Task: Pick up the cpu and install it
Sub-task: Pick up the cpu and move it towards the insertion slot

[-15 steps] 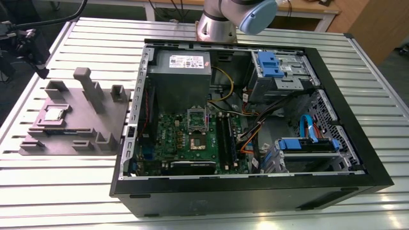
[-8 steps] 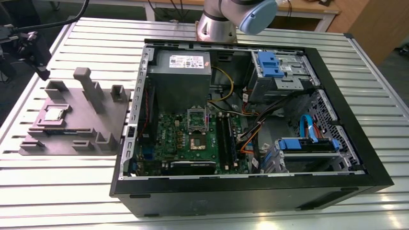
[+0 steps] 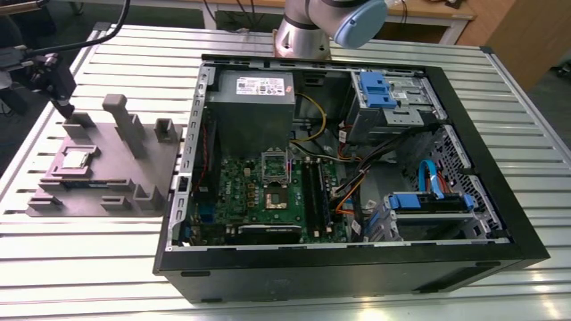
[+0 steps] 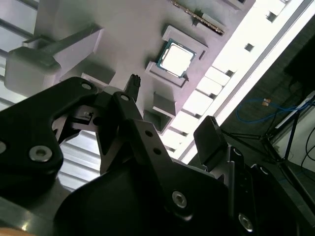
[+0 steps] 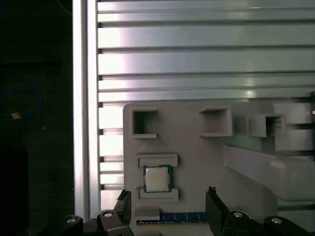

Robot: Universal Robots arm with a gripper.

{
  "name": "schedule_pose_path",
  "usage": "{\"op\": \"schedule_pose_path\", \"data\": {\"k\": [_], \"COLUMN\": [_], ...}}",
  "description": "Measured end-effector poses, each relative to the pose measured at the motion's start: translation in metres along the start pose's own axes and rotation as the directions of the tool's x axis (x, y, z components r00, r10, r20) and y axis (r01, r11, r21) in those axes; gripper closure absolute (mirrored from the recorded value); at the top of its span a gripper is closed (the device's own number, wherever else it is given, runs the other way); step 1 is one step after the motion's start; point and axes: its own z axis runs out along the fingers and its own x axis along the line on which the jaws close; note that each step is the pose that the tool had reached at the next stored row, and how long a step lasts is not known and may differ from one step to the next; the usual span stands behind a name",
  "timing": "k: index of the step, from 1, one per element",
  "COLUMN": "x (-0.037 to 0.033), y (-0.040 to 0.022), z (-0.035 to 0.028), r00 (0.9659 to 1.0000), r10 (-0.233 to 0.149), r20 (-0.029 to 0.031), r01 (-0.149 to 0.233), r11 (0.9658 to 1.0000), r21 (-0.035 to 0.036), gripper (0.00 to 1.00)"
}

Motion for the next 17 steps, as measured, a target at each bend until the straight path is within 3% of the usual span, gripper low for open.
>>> {"op": "schedule_pose_path", "data": {"k": [9, 11, 17], "x": [0.0002, 0.0002, 0.0001], "y": [-0.0010, -0.0012, -0.0023], "z": [0.0137, 0.0155, 0.0195], "r00": [1.0000, 0.9997, 0.9997], "r10": [-0.006, -0.023, -0.025], "r20": [-0.0015, -0.0022, -0.0033], "r01": [0.006, 0.023, 0.025], "r11": [1.0000, 0.9997, 0.9997], "r21": [0.0004, 0.0001, 0.0005], "gripper": [0.29, 0.29, 0.29]}}
